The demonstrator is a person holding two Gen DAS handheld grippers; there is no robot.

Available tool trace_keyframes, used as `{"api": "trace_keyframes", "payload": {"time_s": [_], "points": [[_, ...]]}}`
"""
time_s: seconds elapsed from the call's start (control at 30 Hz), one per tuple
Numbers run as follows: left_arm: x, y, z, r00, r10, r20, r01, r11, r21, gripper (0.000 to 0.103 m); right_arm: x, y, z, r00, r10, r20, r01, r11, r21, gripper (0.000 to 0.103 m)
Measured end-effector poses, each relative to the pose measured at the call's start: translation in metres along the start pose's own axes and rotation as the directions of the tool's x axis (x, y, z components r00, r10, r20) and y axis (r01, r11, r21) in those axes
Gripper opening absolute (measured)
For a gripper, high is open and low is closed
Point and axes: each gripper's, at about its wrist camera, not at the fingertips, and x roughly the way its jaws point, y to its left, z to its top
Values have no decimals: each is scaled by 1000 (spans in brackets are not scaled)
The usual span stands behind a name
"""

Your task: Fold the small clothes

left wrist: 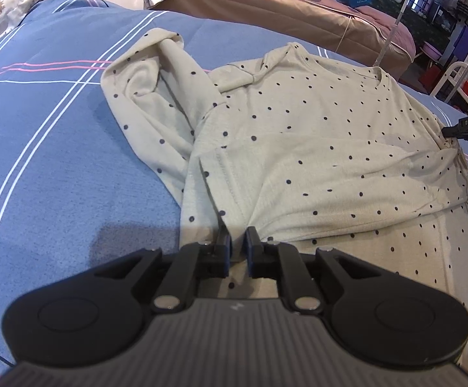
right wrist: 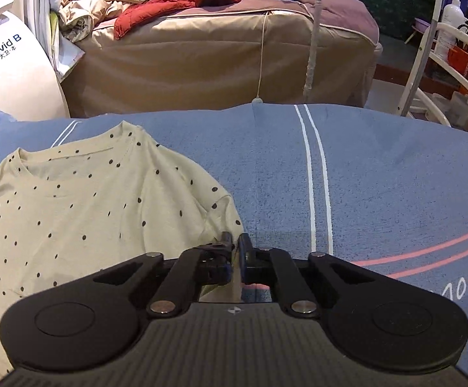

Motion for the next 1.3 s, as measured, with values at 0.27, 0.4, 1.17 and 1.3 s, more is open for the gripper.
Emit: {"api": "trace_keyframes", "payload": {"time_s": [0.27,0.4,1.17,1.3], "points": [[2,1,0,1000,0,-1,0,1000,4,11,12,-33,27,999,21,35,-28,981,190,1],[2,1,0,1000,2,-3,-2,1000,-3,11,29,-24,22,1000,-12,-9,13,992,122,2],[4,15,27,997,15,71,-10,997,-82,50,-81,-3,-111,996,93,12,-91,991,-102,60],[-23,37,20,984,78,162,-57,989,-134,55,-105,-4,-107,992,106,65,-105,994,-17,79]]}}
